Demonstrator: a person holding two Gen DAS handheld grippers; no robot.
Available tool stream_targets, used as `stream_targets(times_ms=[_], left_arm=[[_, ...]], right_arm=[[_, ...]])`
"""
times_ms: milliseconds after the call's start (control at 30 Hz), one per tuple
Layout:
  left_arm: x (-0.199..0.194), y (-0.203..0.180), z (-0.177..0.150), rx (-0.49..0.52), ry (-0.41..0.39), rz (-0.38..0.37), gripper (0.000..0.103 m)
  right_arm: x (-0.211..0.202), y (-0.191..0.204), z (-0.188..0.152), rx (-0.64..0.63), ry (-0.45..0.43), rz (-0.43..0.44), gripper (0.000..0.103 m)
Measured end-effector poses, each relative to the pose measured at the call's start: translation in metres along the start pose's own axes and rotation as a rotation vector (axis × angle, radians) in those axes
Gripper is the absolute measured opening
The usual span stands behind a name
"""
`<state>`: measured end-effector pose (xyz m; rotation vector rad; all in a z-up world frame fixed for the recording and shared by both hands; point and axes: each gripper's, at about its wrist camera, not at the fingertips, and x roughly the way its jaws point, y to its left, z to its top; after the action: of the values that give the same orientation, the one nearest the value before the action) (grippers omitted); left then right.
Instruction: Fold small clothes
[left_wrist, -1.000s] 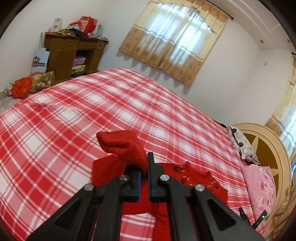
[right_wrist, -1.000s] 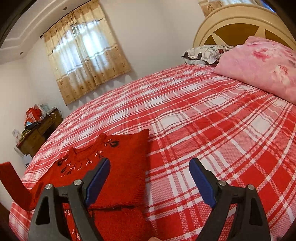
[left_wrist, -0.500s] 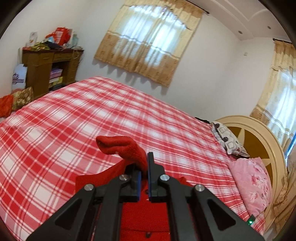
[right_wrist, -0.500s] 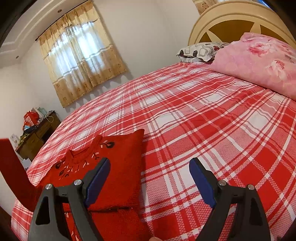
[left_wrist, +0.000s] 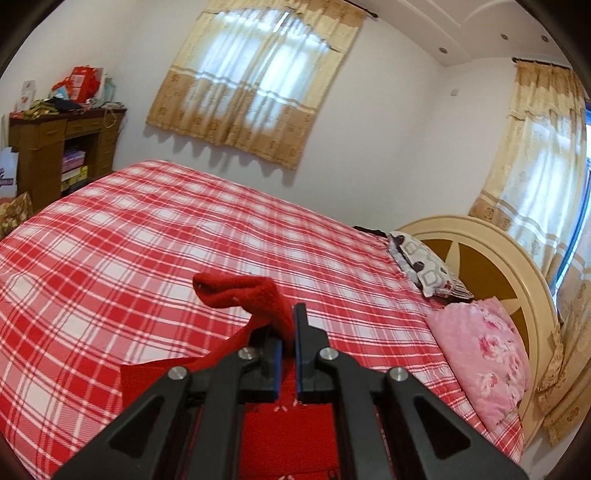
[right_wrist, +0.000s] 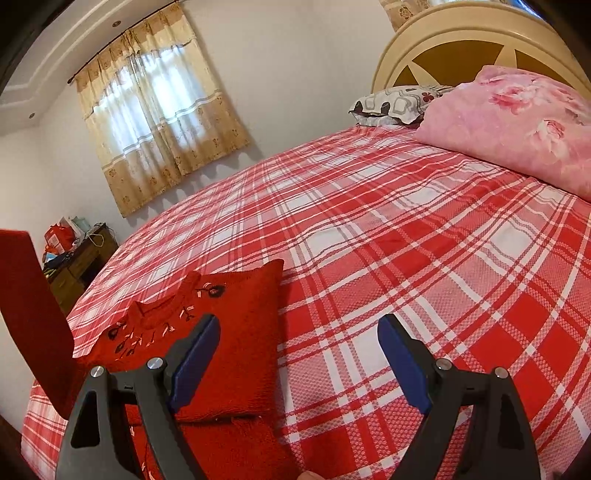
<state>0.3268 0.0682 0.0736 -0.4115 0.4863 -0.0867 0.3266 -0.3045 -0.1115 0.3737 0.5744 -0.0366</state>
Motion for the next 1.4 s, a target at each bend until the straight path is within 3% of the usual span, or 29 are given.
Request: stream_targets(times_ms=[267,667,833,867,933,967,1000,1067,1200,1233,1400], left_arm=[[0.029,-0.037,-0.021,0.070,0.027,-0.023,0.005],[0.113,-0.101,-0.142,0.346,0.129,0.021,0.005],[0.127,-0.108,-0.165,0.433,0.207,0.057,0.013],[0.121,-0.107,-0.165,0.450,0.200,0.048,0.019],[0.102,-0.104,-0.161,0.491,0.155,0.046,0.045],[0.092,-0.099,-0.159,0.509,0.124,0.064,0.068],[0.079,-0.091,-0.157,0.520,0.089,0.088,0.080],[0.057,-0.066,-0.157,0.527,0.065,0.099,0.080],[0.039,-0.003,-0.168,0.587,0.085,0.272,0.084],[0.037,0.019,-0.171,0.576,0.107,0.326,0.084],[0.031,0.094,-0.176,0.451,0.205,0.446,0.084]], right_arm=[[0.003,0.000,-0.002,0.005,0.011,-0.006,0.088],[0.005,-0.009,0.001,0.048,-0.006,-0.039,0.088],[0.006,-0.008,0.000,0.039,0.000,-0.030,0.088],[0.007,-0.007,0.000,0.037,0.001,-0.030,0.088],[0.007,-0.005,-0.002,0.029,0.006,-0.023,0.088],[0.007,-0.005,-0.002,0.025,0.009,-0.019,0.088],[0.007,-0.004,-0.003,0.020,0.010,-0.016,0.088],[0.007,-0.002,-0.005,0.010,0.012,-0.011,0.088],[0.007,0.001,-0.007,-0.003,0.016,-0.008,0.088],[0.008,0.002,-0.007,-0.006,0.019,-0.009,0.088],[0.009,0.002,-0.009,-0.006,0.026,-0.013,0.088]])
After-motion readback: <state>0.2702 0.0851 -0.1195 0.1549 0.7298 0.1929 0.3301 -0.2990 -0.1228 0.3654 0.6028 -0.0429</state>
